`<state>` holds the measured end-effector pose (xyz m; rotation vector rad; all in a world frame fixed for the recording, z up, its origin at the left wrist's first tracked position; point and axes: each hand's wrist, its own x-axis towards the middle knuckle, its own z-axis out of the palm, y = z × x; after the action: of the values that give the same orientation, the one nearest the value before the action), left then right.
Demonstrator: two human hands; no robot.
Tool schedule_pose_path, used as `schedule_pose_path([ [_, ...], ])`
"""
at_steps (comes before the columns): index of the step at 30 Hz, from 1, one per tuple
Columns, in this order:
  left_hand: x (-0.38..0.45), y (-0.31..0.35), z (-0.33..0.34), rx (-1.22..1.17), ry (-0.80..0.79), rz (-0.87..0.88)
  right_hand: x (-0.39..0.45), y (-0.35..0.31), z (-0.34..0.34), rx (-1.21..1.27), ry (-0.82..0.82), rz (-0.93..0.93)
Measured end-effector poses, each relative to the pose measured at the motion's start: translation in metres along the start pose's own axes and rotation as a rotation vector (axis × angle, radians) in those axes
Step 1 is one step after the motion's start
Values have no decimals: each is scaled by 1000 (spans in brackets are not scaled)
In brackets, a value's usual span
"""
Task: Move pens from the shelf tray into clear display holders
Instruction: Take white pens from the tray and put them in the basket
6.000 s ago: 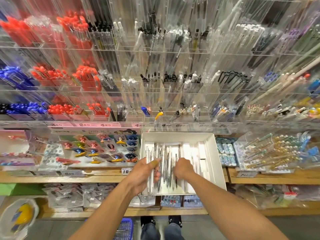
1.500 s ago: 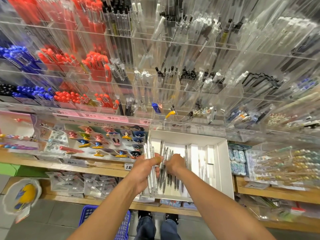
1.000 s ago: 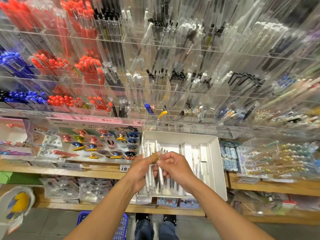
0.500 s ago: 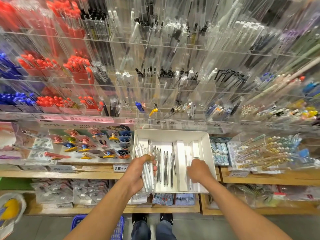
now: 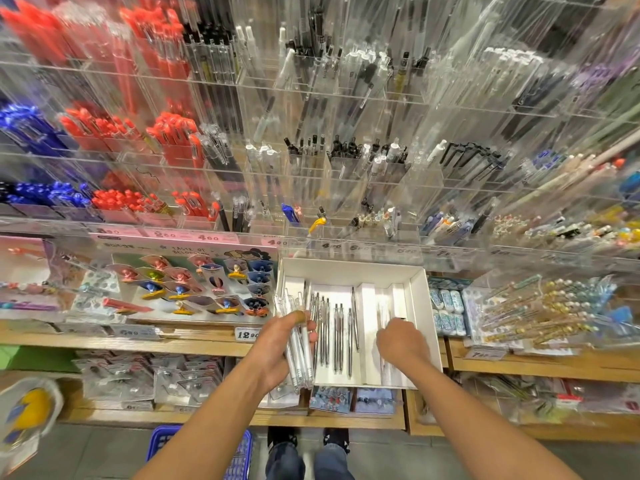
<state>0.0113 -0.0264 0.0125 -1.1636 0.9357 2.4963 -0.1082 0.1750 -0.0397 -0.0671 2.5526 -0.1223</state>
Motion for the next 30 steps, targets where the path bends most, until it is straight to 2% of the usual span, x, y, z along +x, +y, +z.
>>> schedule_pose_path([
  [6, -1, 2, 5, 46, 54, 25, -51, -40, -34, 585, -165, -333],
  [10, -2, -1, 4, 48, 41, -10, -86, -70, -27, 695, -239, -455],
  [13, -11, 3, 8, 9, -5, -17, -93, -79, -17, 743, -237, -484],
  [16, -12, 6, -1, 76, 22, 28, -82, -79, -17, 807, -357, -480],
  [19, -14, 10, -10, 90, 114, 61, -54, -77, -15, 876, -347, -340],
  [22, -16, 11, -16, 39, 130, 56, -21, -85, -3, 823, -217, -156],
  [26, -20, 12, -20, 29, 105, 50, 16, -109, 12, 591, -139, -162],
  [30, -22, 11, -22, 27, 101, 48, 39, -131, 18, 478, -156, -152],
])
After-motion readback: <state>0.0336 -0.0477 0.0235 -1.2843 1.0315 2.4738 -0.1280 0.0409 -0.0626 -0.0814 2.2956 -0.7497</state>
